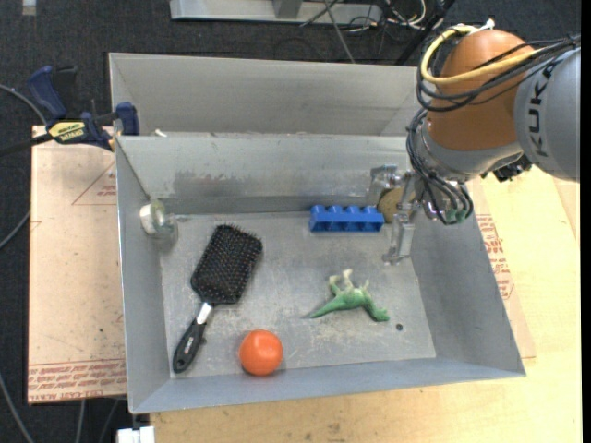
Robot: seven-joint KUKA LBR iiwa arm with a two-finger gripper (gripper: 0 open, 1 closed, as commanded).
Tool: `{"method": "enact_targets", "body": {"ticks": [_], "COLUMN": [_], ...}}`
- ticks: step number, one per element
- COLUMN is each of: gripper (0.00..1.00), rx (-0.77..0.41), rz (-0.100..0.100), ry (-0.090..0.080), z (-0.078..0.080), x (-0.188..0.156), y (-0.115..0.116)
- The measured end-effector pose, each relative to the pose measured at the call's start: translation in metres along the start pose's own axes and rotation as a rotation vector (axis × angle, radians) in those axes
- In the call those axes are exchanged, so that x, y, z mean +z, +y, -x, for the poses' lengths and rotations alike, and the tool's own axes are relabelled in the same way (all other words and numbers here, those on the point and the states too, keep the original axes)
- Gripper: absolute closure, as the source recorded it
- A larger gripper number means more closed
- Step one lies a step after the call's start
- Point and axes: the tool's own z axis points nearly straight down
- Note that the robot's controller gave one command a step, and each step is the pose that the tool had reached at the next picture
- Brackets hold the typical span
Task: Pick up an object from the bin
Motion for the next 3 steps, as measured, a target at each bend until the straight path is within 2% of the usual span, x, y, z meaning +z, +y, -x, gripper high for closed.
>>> {"method": "enact_targets", "body": {"ticks": [1,2,3], "gripper": [0.0,0.0,0.0], "rx": [-0.001,-0.029,-0.084], "rz": [-0.001,-0.002,0.0], "ry": [-0.007,-0.014,0.006], "z": [0.001,0.0,-0.034], "x": [-0.005,0.043,0.07], "y": [0.0,0.014,0.04]}}
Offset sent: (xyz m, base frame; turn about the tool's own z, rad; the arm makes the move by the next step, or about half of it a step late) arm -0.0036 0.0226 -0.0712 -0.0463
